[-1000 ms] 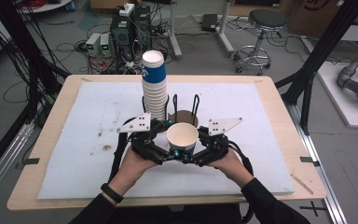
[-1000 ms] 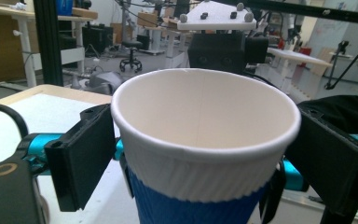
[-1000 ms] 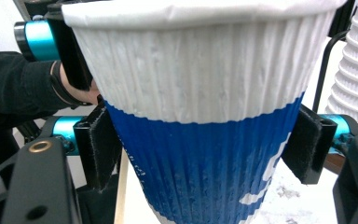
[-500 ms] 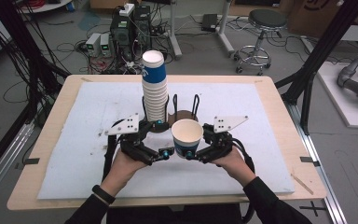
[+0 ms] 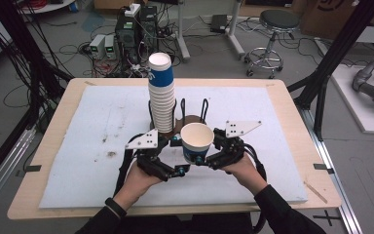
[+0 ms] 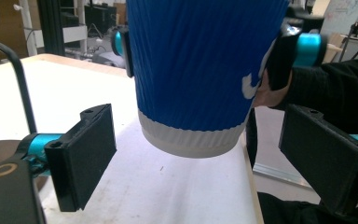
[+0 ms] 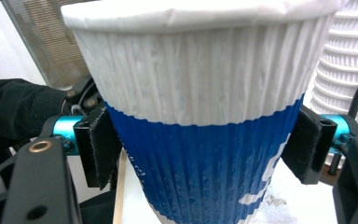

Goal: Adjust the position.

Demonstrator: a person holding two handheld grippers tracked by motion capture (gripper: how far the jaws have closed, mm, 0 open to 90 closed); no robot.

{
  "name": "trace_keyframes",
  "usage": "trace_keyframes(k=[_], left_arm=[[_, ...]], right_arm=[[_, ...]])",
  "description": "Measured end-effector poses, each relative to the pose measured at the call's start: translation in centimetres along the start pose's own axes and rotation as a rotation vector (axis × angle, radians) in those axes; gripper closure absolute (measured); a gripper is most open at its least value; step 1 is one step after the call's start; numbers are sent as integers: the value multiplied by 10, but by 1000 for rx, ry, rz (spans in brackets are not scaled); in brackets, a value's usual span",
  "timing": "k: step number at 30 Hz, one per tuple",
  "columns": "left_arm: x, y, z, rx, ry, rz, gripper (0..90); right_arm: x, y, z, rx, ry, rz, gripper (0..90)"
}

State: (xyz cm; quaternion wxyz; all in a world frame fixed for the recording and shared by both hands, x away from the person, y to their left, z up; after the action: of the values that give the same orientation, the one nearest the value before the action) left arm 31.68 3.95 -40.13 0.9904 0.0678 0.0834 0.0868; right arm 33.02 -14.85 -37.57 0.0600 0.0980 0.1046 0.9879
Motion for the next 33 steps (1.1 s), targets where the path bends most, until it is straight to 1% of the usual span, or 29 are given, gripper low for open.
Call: trace_keyframes(k=[8,16,22,26,27,28,32,33], left_arm=[[-1,-9,-6,7,6,1,109],[-1,-13,-8,8,12,8,110],[-3,-16,-10,15,7,1,112],[-3,-17,-11,16,6,-3,135],[-3,-17,-11,14,6,-2,163],[-4,-17,-11,13,2,-3,163],[-4,-16,-11,16,-4,-4,244],[-4,-15,-11,10,-3,-13,274]], right_arm=[[2,-3,-1,1,6,3,244],[5,-8,-3,6,3,17,243],[8,-12,-5,18,5,29,244],[8,-13,-6,12,7,27,244],[9,-13,-6,14,7,28,243],[9,-13,-6,14,7,28,243],[9,-15,-7,18,11,31,243],[9,-15,-7,13,14,27,244]])
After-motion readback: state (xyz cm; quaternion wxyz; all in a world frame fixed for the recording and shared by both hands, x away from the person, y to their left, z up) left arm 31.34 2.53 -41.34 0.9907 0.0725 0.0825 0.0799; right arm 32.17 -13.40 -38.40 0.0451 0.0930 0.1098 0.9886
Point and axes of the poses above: each handheld gripper's, and its own axes: y roughly backward along the jaws, z roughly out of its top, x roughly to its left, the point moved 4 cm from there along -y, roughly forward along the jaws, and after that the axes turned 1 degree about x, right-handed, at the moved point
